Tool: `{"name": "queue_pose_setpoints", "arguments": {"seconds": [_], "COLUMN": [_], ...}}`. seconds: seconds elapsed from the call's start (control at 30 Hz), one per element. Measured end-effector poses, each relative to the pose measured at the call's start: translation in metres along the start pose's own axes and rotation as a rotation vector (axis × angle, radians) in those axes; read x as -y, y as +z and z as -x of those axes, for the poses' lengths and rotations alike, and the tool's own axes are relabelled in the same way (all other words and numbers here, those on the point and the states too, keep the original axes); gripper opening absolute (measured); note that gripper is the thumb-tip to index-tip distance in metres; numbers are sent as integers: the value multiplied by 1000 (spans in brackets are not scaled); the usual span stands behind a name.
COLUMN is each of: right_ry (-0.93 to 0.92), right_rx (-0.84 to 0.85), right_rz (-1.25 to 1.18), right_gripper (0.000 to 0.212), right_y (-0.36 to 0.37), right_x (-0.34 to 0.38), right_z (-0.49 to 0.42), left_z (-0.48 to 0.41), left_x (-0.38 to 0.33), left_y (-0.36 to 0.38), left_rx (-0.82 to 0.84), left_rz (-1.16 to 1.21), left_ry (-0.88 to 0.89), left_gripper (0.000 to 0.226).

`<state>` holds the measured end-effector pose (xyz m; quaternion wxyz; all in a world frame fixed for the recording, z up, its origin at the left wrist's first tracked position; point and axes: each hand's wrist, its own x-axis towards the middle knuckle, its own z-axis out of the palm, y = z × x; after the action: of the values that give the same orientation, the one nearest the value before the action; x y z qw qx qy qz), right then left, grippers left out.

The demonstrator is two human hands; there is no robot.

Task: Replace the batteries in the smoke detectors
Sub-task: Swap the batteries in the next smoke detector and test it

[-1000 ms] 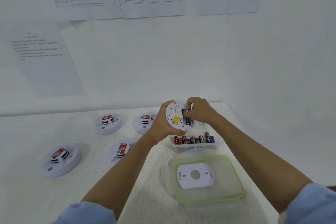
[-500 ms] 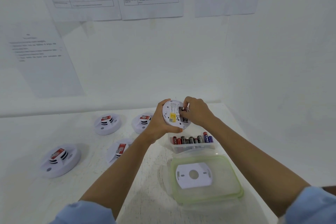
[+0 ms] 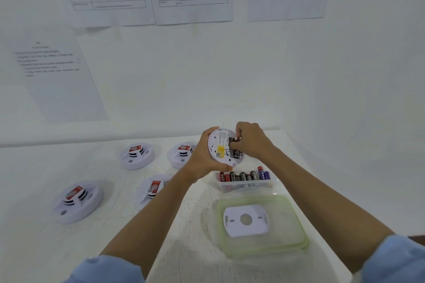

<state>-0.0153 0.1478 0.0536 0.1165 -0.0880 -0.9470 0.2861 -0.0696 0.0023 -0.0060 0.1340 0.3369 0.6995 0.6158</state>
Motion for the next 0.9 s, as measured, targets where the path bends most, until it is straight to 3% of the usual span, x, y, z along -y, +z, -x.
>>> {"name": "queue_pose_setpoints", "arguments": {"seconds": [0.27, 0.37, 0.5, 0.67, 0.73, 0.9], "right_ry": [-90, -67, 17, 110, 163, 227], "right_rx": [-164, -194, -207, -313, -231, 229], "right_rz": [95, -17, -274, -428, -393, -31], "right_gripper": [22, 18, 30, 21, 23, 26], "right_y": [10, 14, 13, -2, -10, -1], "right_x": [5, 3, -4, -19, -27, -34], "right_z": [5, 5, 3, -5, -7, 2], "left_z": [-1, -1, -1, -4, -6, -15], "left_x": [-2, -2, -1, -4, -6, -7], "left_y": [0, 0, -3, -11, -15, -23], "left_rx": [3, -2, -14, -72, -106, -153], "left_rz": [7, 8, 0, -23, -14, -5], "left_ry": [14, 9, -6, 2, 13, 33], "left_gripper": [98, 97, 99, 103, 100, 95]}}
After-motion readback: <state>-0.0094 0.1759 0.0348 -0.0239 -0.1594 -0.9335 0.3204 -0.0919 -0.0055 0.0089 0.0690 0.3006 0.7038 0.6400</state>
